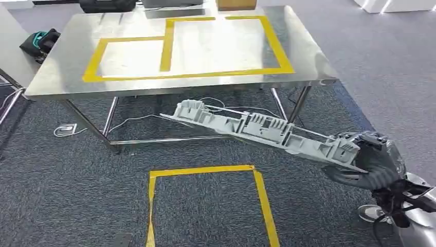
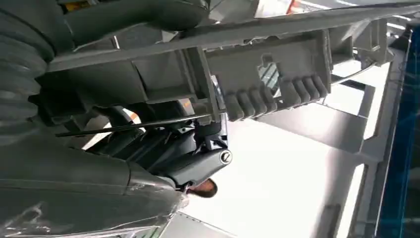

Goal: Take the parts from the cabinet and place them on the table.

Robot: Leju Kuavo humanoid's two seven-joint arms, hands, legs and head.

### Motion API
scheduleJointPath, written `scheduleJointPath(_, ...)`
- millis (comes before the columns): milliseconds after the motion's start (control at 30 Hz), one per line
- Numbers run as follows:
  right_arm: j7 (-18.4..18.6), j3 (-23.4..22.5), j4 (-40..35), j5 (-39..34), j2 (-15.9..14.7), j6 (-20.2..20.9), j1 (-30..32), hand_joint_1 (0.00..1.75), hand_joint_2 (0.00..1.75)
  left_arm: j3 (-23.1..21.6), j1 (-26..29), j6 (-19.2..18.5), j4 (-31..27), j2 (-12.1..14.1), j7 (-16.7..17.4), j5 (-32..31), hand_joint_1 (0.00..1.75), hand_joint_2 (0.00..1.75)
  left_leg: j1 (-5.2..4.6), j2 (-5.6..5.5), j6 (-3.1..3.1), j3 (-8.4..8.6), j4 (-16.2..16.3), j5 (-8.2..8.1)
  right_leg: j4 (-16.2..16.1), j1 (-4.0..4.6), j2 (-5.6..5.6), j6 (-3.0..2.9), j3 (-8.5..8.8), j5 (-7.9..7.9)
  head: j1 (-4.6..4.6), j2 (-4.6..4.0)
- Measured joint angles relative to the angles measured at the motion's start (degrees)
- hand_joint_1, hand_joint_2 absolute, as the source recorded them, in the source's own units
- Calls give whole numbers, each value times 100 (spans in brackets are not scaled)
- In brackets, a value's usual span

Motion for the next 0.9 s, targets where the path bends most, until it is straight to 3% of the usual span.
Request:
scheduleJointPath(33, -13, 11, -41, 11, -46, 22, 43, 175, 175, -9, 7, -9, 0, -2, -13, -44, 0, 175, 37, 3, 15, 64, -56, 14, 94, 3, -18, 6, -50, -75, 13, 0)
scheduleJointPath(67, -22, 11, -57, 9, -81, 24, 55, 175, 175, -26, 8, -15, 0, -4, -26, -77, 0, 175, 52, 7, 30, 78, -57, 8, 381, 9, -19, 18, -167, -255, 24, 0)
scheduleJointPath(133, -33, 11, -74, 4, -116, 41, 104, 175, 175, -39, 9, -31, 0, -15, -52, -114, 0, 175, 57, 9, 42, 88, -55, -16, 1358, -7, -22, 55, -659, -711, 26, 0)
scheduleJointPath(167, -33, 11, -76, 6, -129, 48, 144, 175, 175, -42, 13, -33, 0, -22, -63, -114, 0, 175, 60, 9, 38, 89, -52, -25, 1745, -13, -24, 73, -864, -843, 35, 0)
scheduleJointPath(200, -35, 11, -76, 7, -140, 52, 176, 175, 175, -42, 21, -31, 0, -28, -70, -114, 0, 175, 69, 6, 23, 103, -52, -38, 1857, -19, -23, 88, -946, -811, 31, 0)
scheduleJointPath(233, -35, 13, -76, 11, -144, 59, 186, 175, 175, -42, 30, -31, 0, -33, -70, -114, 0, 175, 80, 2, 4, 122, -49, -53, 1692, -28, -25, 103, -878, -648, 31, 0)
scheduleJointPath(267, -42, 13, -87, 15, -148, 70, 186, 175, 175, -44, 35, -31, 0, -35, -70, -114, 0, 175, 97, -4, -26, 147, -43, -73, 1260, -40, -27, 114, -669, -380, 31, 0)
scheduleJointPath(300, -59, 15, -100, 22, -151, 87, 180, 175, 175, -46, 34, -31, 0, -42, -70, -114, 0, 175, 124, -10, -68, 177, -24, -101, 666, -60, -29, 139, -366, -84, 28, 0)
scheduleJointPath(333, -88, 15, -120, 39, -151, 96, 177, 175, 175, -48, 32, -31, 0, -44, -70, -111, 0, 175, 136, -16, -123, 189, 18, -140, 160, -94, -28, 187, -103, 100, 35, 0)
scheduleJointPath(367, -112, 26, -120, 59, -151, 100, 158, 175, 175, -52, 23, -15, 4, -11, -70, -109, 0, 175, 102, -25, -176, 159, 66, -179, 78, -72, 30, 187, -8, -25, 64, 0)
scheduleJointPath(400, -131, 31, -138, 74, -153, 109, 163, 175, 175, -61, 22, -11, 4, -20, -66, -107, 0, 175, 90, -27, -190, 139, 92, -184, 63, -84, 53, 68, -26, 1, 55, 0)
scheduleJointPath(433, -138, 35, -144, 102, -155, 109, 174, 175, 175, -68, 24, -2, 4, -18, -66, -105, 0, 175, 82, -27, -182, 143, 82, -177, 60, -107, 53, 52, -35, 28, 24, 0)
scheduleJointPath(500, -138, 44, -148, 125, -155, 114, 174, 175, 175, -72, 34, 0, 6, -9, -42, -100, 0, 175, 76, -19, -107, 138, 78, -135, 52, -142, 63, 63, -56, 34, 13, 0)
scheduleJointPath(533, -142, 48, -155, 133, -155, 116, 159, 175, 175, -72, 34, 0, 9, 46, -26, -100, 0, 175, 52, -16, -129, 143, 70, -156, 45, -171, 68, 107, -59, 39, 35, 0)
scheduleJointPath(600, -142, 55, -188, 164, -157, 120, 142, 175, 175, -76, 28, -9, 9, 44, -11, -103, 0, 175, 15, -15, -130, 203, 29, -123, -136, -243, 76, 130, -10, 110, -9, 0)
scheduleJointPath(633, -140, 66, -240, 192, -166, 125, 143, 175, 175, -79, 14, -13, 9, 42, -4, -103, 0, 175, 5, -5, 55, 425, -347, 85, -312, -200, 91, 105, 92, 191, -42, 2)
scheduleJointPath(667, -135, 81, -240, 214, -186, 133, 117, 175, 175, -81, 14, -15, 9, 4, 4, -103, 0, 175, 85, -6, 92, 767, -990, 179, -278, -165, 21, 75, 35, 192, -59, 0)
scheduleJointPath(700, -135, 90, -238, 216, -212, 133, 54, 175, 175, -81, 6, -26, 9, 9, 24, -103, 0, 175, 130, 3, 148, 826, -1051, 272, -92, -143, 12, 71, -68, 47, -30, 2)
scheduleJointPath(733, -129, 98, -231, 218, -225, 131, 11, 175, 175, -83, -1, -26, 9, 18, 33, -103, 0, 175, 179, 19, 118, 865, -1083, 252, 256, -131, 12, 116, -239, -114, -46, 0)
scheduleJointPath(800, -116, 122, -220, 238, -249, 135, -25, 175, 175, -85, -11, -28, 9, -9, 42, -87, 0, 175, 259, 49, -47, 880, -1034, 176, 1046, -179, -2, 243, -659, -384, -42, 0)
scheduleJointPath(833, -103, 136, -207, 251, -264, 135, -41, 175, 175, -87, -9, -28, 9, -35, 55, -87, 0, 175, 320, 48, -124, 874, -973, 126, 1170, -217, -14, 314, -739, -343, -29, 2)
scheduleJointPath(867, -96, 144, -190, 256, -284, 135, -59, 175, 175, -94, 0, -28, 9, -55, 57, -87, 0, 175, 394, 44, -223, 863, -880, 61, 991, -264, -27, 400, -659, -164, -31, 0)
scheduleJointPath(900, -94, 151, -179, 258, -304, 135, -79, 175, 175, -112, 5, -28, 9, -66, 57, -87, 0, 175, 494, 33, -347, 835, -726, -32, 584, -330, -39, 494, -436, 91, -20, 0)
